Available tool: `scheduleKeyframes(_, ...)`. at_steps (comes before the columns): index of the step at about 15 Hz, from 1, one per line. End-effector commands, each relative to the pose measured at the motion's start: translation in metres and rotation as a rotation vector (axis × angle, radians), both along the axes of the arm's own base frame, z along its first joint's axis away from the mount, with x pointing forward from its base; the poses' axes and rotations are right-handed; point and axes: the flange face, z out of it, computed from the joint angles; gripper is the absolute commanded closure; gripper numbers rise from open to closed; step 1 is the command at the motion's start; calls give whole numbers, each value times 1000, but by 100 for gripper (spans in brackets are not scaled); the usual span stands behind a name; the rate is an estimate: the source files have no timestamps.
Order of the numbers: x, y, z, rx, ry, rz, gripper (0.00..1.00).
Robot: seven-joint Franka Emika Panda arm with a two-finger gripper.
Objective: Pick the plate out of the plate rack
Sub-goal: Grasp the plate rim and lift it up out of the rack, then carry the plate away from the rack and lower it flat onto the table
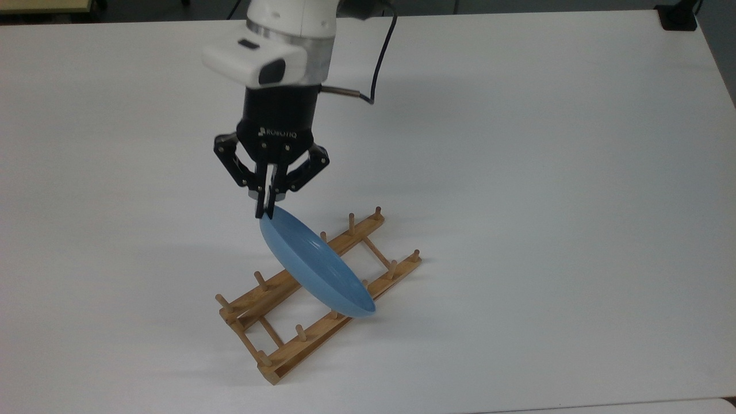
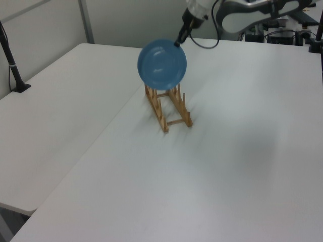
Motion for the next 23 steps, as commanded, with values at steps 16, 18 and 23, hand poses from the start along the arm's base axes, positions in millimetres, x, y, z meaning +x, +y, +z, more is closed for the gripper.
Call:
scheduleKeyframes(16, -78, -108, -37, 224, 675, 252, 100)
scheduleKeyframes(18, -95, -105, -75, 232, 825, 377, 100)
scheduleKeyframes(23, -101, -97, -170, 260, 988, 430, 100)
